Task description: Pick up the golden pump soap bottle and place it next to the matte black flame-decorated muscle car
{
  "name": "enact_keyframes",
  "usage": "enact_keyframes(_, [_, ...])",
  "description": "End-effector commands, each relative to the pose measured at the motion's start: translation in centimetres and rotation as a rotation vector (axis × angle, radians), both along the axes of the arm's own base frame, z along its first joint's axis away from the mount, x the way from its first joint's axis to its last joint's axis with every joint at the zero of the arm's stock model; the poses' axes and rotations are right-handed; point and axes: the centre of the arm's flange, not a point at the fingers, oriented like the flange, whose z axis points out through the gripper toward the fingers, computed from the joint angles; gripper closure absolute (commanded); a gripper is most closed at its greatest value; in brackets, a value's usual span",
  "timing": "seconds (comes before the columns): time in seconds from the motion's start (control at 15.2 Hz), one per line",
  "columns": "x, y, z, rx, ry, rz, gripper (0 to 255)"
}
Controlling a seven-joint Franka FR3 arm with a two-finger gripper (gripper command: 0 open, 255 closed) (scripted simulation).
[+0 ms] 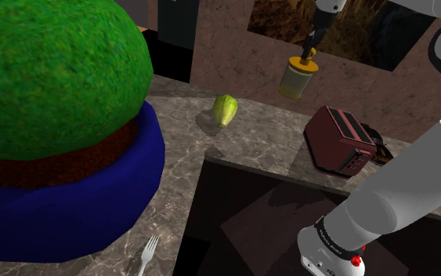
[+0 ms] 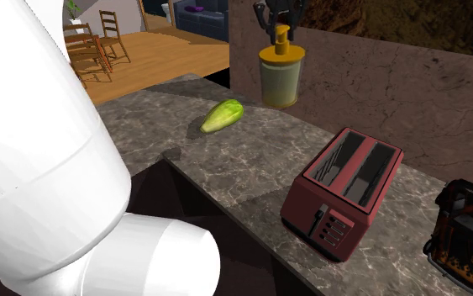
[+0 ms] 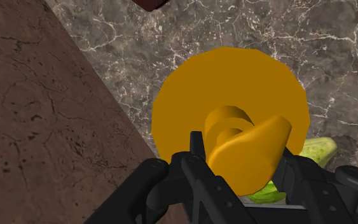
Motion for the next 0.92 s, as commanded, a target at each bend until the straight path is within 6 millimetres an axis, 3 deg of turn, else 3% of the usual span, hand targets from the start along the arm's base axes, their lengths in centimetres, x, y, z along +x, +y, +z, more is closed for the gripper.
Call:
enact_keyframes(0.0, [0.1,-0.1,1.1,0.000,0.000,0.000,255])
enact_keyframes(0.4, [0.1,-0.1,3.9,0.000,0.000,0.000,255])
enact_keyframes(0.86, [-7.7,-4.9,2.4,0.000,0.000,0.000,255])
